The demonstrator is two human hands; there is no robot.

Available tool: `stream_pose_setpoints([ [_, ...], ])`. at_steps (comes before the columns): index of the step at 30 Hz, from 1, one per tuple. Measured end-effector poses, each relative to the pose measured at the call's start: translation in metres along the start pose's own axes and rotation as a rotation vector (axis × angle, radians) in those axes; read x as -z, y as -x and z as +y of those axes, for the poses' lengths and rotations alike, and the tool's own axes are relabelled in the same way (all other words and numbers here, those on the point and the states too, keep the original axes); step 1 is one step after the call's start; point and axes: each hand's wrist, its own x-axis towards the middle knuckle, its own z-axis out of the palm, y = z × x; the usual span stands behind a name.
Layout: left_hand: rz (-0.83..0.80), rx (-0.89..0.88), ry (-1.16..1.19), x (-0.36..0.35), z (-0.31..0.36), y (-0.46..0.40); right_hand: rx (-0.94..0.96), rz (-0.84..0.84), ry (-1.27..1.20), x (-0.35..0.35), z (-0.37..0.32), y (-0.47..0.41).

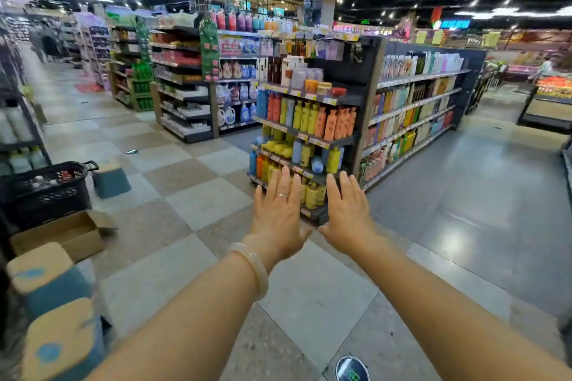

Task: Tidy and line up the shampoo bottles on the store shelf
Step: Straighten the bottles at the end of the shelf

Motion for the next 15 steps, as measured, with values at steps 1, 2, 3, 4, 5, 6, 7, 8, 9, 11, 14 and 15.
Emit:
stream_pose_setpoints([
  [1,-0.010,-0.001,-0.024,-0.006,-0.003,-0.013,-0.011,-0.009,0.001,-0.006,0.003,-0.013],
  [2,-0.016,0.002,-0.021,-0.012,-0.006,-0.027,-0.026,-0.009,-0.021,-0.012,0.007,-0.027],
  [3,-0.027,0.006,-0.032,-0.020,-0.010,-0.041,-0.040,-0.017,-0.014,-0.018,0.012,-0.040],
  [4,-0.043,0.006,-0.035,-0.028,-0.014,-0.056,-0.044,-0.038,-0.010,-0.024,0.017,-0.054],
  [5,-0.058,0.008,-0.031,-0.035,-0.016,-0.070,-0.048,-0.044,-0.012,-0.029,0.021,-0.068],
  [6,-0.079,0.007,-0.033,-0.041,-0.017,-0.083,-0.052,-0.053,-0.012,-0.034,0.026,-0.082],
  [7,-0.094,0.007,-0.030,-0.049,-0.018,-0.097,-0.059,-0.056,-0.012,-0.040,0.032,-0.097],
  [8,-0.110,0.007,-0.030,-0.057,-0.018,-0.112,-0.067,-0.065,-0.011,-0.045,0.038,-0.111],
  [9,-0.119,0.001,-0.024,-0.066,-0.019,-0.127,-0.079,-0.069,-0.008,-0.052,0.046,-0.126],
  [11,-0.143,-0.006,-0.006,-0.085,-0.018,-0.159,-0.095,-0.078,-0.011,-0.065,0.061,-0.157],
  [14,-0.163,-0.008,0.010,-0.110,-0.016,-0.214,-0.093,-0.090,-0.021,-0.084,0.086,-0.208],
  [15,-0.164,-0.007,0.012,-0.118,-0.014,-0.235,-0.089,-0.090,-0.023,-0.091,0.096,-0.227],
])
